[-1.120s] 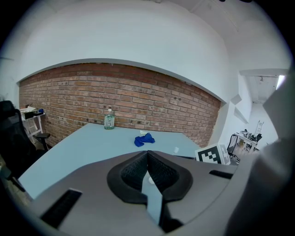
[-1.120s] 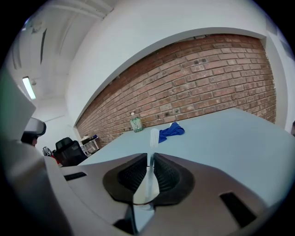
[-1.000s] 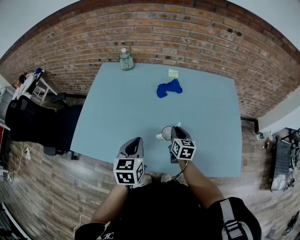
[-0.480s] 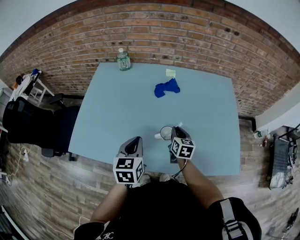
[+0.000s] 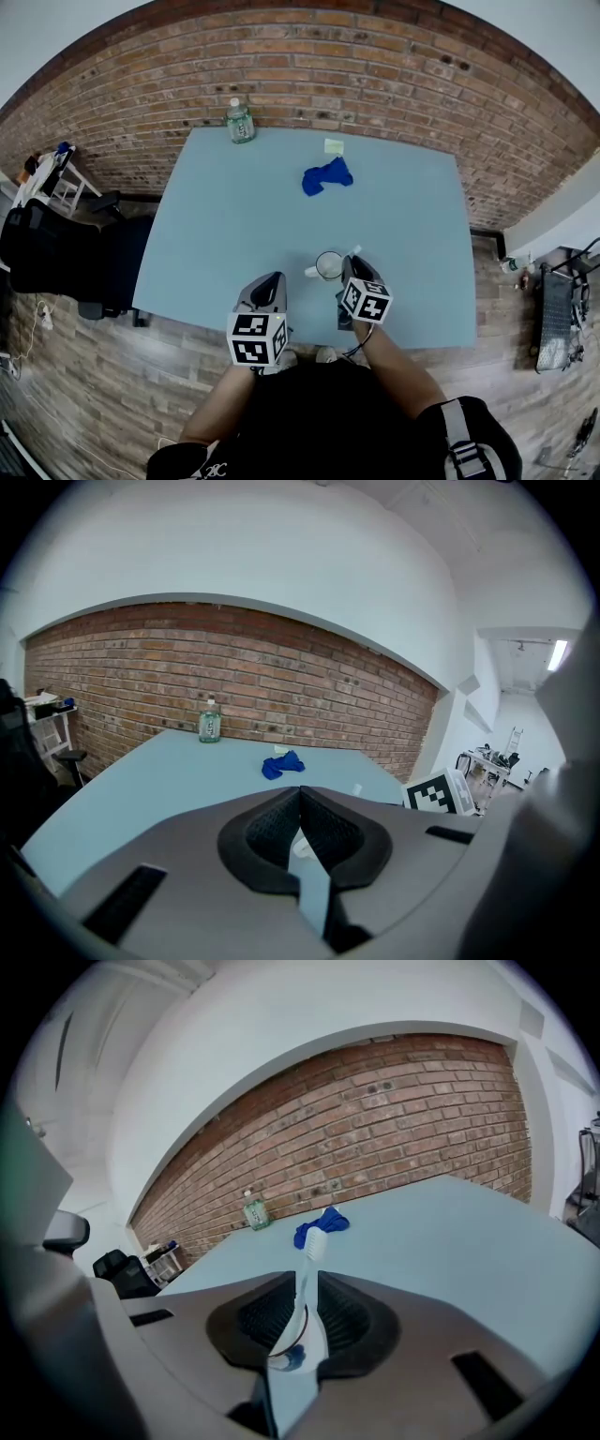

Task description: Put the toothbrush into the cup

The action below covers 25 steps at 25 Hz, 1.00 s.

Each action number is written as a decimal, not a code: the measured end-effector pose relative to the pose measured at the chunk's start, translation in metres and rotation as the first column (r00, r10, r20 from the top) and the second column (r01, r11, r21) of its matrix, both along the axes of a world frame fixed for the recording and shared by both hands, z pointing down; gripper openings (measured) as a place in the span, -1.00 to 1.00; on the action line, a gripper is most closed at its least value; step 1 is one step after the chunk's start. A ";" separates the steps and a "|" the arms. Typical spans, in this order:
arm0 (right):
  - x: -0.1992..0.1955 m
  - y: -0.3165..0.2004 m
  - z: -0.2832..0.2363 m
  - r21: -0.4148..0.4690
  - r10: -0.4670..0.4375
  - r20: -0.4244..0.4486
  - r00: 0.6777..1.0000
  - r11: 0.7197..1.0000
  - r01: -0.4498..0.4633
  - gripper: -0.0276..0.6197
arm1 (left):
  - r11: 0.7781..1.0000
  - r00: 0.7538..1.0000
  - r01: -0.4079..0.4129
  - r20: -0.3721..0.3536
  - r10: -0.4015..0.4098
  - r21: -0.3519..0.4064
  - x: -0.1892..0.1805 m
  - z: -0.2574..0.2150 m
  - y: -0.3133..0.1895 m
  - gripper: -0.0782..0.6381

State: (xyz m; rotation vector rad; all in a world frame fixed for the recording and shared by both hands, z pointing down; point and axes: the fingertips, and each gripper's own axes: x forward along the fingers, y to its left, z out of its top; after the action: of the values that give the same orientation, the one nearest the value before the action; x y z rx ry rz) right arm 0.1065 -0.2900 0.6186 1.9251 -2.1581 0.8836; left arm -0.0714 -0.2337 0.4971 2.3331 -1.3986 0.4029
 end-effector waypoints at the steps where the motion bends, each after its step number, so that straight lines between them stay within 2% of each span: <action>1: 0.000 0.002 -0.004 0.010 0.005 0.010 1.000 1.000 -0.005 -0.73 | 1.000 1.000 -0.004 -0.001 0.004 0.001 0.001 0.000 0.000 -0.76; 9: -0.007 0.019 -0.068 0.162 -0.039 0.040 0.998 0.986 0.032 -0.73 | 0.999 0.999 -0.045 -0.012 0.045 0.010 0.012 -0.002 -0.002 -0.76; 12: -0.013 0.030 -0.106 0.250 -0.077 0.055 0.995 0.966 0.061 -0.74 | 0.998 0.998 -0.064 -0.015 0.064 0.018 0.019 -0.003 -0.003 -0.76; 17: -0.016 0.047 -0.161 0.378 -0.092 -0.006 0.996 0.921 0.088 -0.84 | 0.995 0.995 -0.095 -0.025 0.096 0.037 0.031 -0.008 -0.003 -0.76; 22: -0.012 0.063 -0.193 0.461 -0.089 -0.038 0.995 0.882 0.097 -0.87 | 0.990 0.991 -0.129 -0.031 0.131 0.060 0.043 -0.017 -0.002 -0.76; 25: -0.006 0.067 -0.192 0.459 -0.072 -0.058 0.996 0.884 0.091 -0.87 | 0.986 0.988 -0.152 -0.025 0.154 0.064 0.050 -0.017 -0.002 -0.76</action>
State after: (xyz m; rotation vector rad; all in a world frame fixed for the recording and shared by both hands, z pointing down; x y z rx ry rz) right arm 0.1008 -0.2233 0.4268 1.9917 -2.5818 0.3260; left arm -0.0216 -0.2353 0.4802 2.4957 -1.2386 0.3711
